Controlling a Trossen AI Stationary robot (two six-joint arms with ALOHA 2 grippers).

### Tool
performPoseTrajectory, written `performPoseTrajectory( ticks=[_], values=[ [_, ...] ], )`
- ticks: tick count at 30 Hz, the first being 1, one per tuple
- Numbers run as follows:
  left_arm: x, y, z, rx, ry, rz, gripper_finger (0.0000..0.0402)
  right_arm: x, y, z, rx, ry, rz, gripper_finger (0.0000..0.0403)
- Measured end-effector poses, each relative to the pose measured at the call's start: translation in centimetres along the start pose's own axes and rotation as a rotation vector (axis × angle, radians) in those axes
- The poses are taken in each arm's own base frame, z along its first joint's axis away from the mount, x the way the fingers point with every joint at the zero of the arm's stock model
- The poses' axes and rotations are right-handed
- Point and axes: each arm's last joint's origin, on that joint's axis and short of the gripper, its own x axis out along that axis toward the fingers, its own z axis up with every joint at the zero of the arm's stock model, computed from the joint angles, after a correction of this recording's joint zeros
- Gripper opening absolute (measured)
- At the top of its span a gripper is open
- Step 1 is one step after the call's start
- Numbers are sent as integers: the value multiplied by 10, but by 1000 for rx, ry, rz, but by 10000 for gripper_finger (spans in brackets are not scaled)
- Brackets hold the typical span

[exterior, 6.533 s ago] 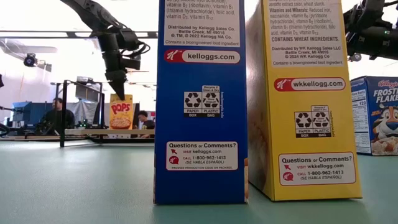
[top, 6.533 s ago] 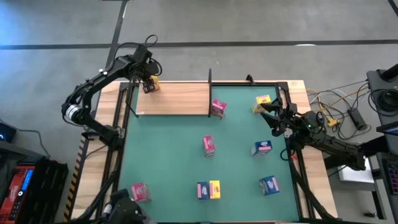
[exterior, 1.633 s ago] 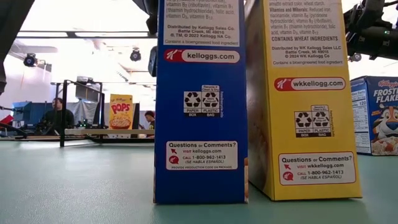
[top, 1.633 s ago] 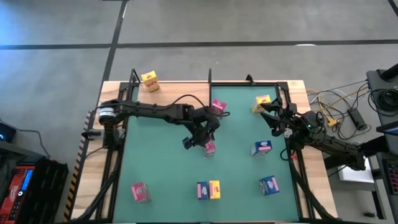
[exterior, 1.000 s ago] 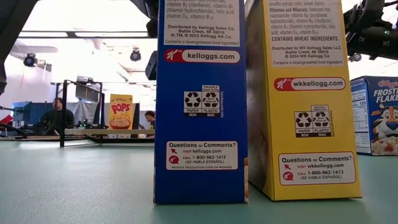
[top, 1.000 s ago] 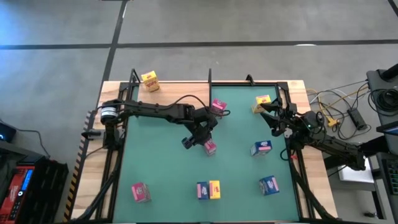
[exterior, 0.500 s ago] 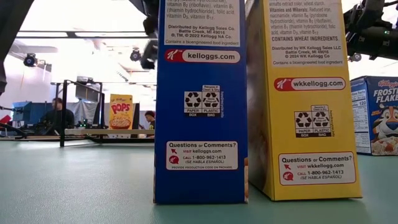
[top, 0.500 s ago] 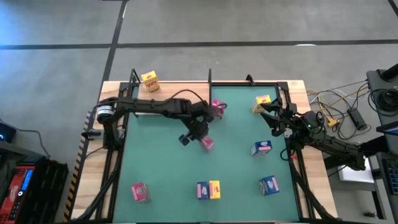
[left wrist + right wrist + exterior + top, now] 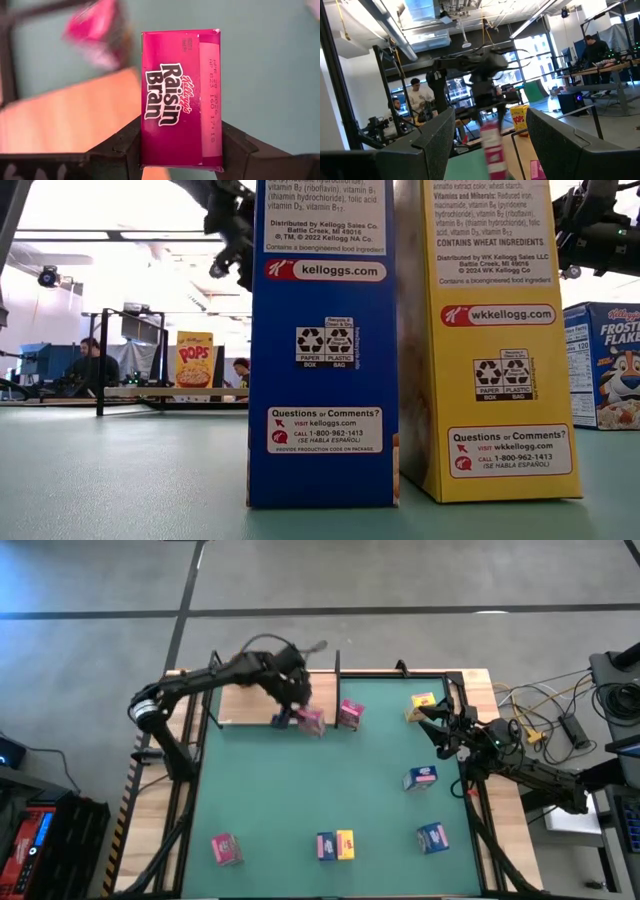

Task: Stack cereal on shelf
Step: Put the middle pink cereal box on the shelf

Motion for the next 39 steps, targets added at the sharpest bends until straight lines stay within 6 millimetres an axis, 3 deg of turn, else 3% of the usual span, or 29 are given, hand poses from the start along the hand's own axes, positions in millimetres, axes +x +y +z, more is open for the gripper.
performPoseTrajectory(
  ticks=[7,16,25,39],
  values=[
    [-25,42,-43,-170,29,118,162,0,0,0,0,0,0,235],
    [-46,67,-80,-279,128,267,162,0,0,0,0,0,0,235],
    [-56,82,-99,-297,113,361,162,0,0,0,0,0,0,235],
    [-62,86,-113,-280,138,366,162,0,0,0,0,0,0,235]
  ],
)
